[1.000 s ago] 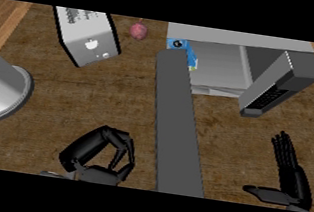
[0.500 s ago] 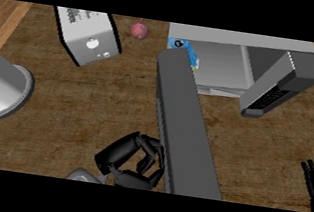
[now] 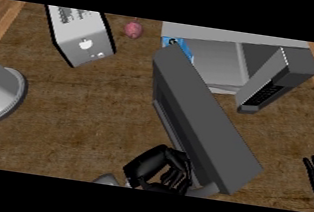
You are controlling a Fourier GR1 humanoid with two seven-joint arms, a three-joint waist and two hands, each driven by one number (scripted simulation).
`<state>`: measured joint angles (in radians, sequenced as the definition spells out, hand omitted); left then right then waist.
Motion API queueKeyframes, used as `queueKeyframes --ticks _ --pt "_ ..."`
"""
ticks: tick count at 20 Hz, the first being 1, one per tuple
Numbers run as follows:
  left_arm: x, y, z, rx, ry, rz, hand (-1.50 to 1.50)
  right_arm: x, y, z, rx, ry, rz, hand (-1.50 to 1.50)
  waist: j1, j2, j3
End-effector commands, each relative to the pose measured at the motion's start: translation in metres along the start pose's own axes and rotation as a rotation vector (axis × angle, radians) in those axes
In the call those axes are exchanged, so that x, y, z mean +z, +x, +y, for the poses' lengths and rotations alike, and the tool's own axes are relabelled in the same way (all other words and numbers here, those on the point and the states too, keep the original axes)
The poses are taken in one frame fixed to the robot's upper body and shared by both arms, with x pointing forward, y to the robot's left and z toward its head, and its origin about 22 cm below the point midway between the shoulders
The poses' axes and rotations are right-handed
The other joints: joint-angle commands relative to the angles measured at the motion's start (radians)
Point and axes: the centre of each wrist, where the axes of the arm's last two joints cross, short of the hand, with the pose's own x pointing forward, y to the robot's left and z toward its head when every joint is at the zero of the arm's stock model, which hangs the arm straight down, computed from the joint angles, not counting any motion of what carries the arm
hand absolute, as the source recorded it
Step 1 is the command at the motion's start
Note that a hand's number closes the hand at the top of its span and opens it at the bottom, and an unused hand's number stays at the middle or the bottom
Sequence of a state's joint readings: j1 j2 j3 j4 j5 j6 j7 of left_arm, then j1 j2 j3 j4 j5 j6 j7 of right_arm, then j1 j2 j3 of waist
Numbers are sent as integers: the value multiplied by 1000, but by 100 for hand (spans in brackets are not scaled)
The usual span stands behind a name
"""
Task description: Pick up the milk, place it into the microwave and close the microwave
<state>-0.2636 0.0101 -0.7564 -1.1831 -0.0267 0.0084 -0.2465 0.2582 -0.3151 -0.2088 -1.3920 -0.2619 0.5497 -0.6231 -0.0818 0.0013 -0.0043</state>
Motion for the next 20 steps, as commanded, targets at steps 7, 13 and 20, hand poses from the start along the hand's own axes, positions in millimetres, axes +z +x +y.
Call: queueKeyframes --ticks 7,13,20 --pt "-29 20 -32 -64 56 -13 150 -39 50 19 -93 235 -111 -150 -51 10 -2" --pt "-54 40 -16 -94 168 -36 150 -50 62 40 -123 314 -116 -150 -87 17 -2" --pt "-75 54 9 -64 341 -70 150 -59 83 43 -116 356 -120 -150 -122 32 -4"
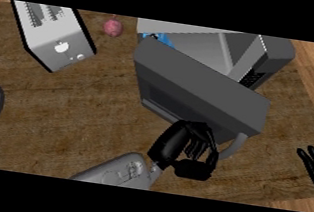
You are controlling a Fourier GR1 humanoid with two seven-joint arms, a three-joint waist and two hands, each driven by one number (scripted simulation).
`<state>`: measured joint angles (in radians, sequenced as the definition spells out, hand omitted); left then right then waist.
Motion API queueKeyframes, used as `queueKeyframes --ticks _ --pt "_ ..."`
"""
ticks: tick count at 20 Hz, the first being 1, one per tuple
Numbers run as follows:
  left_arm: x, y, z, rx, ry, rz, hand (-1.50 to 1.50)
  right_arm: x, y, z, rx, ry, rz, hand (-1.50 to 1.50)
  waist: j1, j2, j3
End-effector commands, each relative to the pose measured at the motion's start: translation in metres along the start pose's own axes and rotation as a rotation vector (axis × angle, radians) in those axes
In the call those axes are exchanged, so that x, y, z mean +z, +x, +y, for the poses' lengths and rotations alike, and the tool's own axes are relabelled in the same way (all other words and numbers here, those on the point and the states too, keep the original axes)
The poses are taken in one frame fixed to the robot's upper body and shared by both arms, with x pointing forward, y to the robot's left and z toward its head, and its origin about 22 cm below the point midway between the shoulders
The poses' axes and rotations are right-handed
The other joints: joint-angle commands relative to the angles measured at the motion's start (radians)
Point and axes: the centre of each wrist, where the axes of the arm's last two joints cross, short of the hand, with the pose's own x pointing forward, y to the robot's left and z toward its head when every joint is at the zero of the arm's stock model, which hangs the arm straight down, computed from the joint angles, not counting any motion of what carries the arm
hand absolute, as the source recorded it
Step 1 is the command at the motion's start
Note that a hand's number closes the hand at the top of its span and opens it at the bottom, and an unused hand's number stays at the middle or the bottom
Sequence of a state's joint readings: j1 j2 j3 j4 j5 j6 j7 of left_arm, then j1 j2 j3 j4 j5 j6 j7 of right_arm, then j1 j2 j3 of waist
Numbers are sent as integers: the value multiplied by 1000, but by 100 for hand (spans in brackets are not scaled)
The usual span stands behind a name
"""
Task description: Pick up the milk, place it into the microwave and close the microwave
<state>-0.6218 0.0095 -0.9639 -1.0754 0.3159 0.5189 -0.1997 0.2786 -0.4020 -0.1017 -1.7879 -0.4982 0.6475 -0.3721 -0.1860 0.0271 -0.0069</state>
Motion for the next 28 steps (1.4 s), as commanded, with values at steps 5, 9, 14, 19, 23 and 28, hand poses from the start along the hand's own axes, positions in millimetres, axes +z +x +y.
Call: queueKeyframes --ticks 5,9,14,19,23,28 --pt "-35 18 15 -24 153 -49 150 -13 13 6 -10 36 -11 -150 -37 13 1" --pt "-56 27 30 -8 196 -40 150 -14 19 6 -21 26 -5 -150 -45 18 2" --pt "-72 33 43 9 246 -33 150 -17 26 3 -15 29 0 -150 -65 29 3" --pt "-82 34 56 64 292 -26 150 -24 33 5 -12 20 -11 -150 -72 37 2" --pt "-87 31 65 71 316 -28 150 -27 39 4 -3 29 -7 -150 -76 43 2" --pt "-91 36 67 153 306 -30 150 -31 44 3 -6 25 -22 -150 -81 43 3"
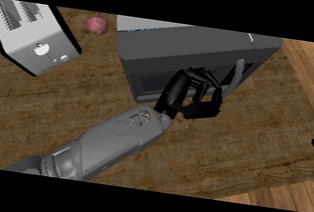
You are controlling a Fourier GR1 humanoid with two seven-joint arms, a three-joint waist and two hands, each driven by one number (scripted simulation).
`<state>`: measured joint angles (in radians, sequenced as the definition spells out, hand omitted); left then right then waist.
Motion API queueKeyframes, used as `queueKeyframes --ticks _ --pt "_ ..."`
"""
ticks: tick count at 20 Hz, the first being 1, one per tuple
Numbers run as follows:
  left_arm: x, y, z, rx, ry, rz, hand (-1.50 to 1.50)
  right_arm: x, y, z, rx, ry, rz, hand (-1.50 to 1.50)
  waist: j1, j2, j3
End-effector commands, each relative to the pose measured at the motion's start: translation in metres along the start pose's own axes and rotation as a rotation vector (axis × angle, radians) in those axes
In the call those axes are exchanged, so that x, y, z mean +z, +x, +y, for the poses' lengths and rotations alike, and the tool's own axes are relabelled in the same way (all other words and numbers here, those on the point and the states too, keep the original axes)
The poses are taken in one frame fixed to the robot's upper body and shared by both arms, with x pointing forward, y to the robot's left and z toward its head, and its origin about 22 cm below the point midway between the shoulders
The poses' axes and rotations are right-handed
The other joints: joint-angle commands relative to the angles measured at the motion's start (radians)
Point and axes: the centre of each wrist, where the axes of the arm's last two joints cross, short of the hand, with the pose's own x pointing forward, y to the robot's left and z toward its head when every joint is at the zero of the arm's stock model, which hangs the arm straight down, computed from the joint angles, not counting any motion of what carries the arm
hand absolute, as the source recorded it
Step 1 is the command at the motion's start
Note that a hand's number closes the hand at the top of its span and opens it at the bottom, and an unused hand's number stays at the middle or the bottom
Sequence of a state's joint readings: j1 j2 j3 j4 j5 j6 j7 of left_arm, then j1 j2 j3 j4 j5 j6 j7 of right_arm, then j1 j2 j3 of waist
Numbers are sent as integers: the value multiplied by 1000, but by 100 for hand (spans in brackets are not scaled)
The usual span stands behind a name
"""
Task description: Pick up the milk, place it into the microwave and close the microwave
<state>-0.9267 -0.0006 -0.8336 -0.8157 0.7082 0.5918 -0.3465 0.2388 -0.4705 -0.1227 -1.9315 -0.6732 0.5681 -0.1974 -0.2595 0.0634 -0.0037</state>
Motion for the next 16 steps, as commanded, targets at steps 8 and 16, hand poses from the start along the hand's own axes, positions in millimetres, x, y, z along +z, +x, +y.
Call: queueKeyframes --ticks 8,16 --pt "-17 -3 20 66 147 37 150 -6 9 -1 -15 23 -29 -150 -18 19 1" --pt "-19 -1 20 61 192 -22 150 -9 15 2 -42 92 -25 -150 -25 18 2"
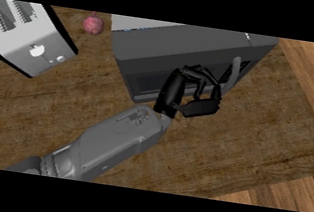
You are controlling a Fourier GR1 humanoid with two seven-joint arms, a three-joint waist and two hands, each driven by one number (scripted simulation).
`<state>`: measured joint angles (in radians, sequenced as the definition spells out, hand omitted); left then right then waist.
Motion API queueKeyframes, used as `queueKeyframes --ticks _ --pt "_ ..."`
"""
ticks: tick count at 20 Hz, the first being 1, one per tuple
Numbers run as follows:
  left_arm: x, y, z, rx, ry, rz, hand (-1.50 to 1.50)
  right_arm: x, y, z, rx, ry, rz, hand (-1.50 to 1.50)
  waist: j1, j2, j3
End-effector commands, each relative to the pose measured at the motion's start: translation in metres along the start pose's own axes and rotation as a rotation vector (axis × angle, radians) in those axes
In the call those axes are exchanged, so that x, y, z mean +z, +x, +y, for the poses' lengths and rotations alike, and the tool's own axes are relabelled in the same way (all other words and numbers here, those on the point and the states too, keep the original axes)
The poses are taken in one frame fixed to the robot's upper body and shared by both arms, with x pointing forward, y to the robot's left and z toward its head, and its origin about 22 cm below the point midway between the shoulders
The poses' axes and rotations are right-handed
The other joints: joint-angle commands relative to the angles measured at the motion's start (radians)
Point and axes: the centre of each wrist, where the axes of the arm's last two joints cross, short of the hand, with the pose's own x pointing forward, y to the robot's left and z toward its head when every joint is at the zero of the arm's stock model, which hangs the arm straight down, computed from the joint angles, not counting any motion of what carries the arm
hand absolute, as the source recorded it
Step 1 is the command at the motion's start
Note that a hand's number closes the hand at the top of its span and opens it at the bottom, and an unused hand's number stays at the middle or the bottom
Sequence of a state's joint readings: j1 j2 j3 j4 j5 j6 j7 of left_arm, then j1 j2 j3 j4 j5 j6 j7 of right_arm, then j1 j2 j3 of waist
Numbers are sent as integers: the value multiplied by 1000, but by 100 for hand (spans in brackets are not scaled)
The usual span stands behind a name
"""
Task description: Pick up the milk, place it into the microwave and close the microwave
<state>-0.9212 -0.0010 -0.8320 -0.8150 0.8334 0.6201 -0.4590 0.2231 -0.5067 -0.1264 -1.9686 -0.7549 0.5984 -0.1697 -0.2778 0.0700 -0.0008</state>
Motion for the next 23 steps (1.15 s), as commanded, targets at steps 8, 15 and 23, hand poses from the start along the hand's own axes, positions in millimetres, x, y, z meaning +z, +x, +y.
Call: queueKeyframes --ticks 8,15,23 --pt "-20 -2 18 -22 131 -19 150 -8 11 2 -10 87 -2 -150 -12 25 -3" --pt "-21 -2 18 -20 155 -39 150 -7 13 4 -26 103 4 -150 -27 23 -1" --pt "-20 -4 18 -18 154 -54 150 -10 16 5 -44 114 -10 -150 -24 26 -1"
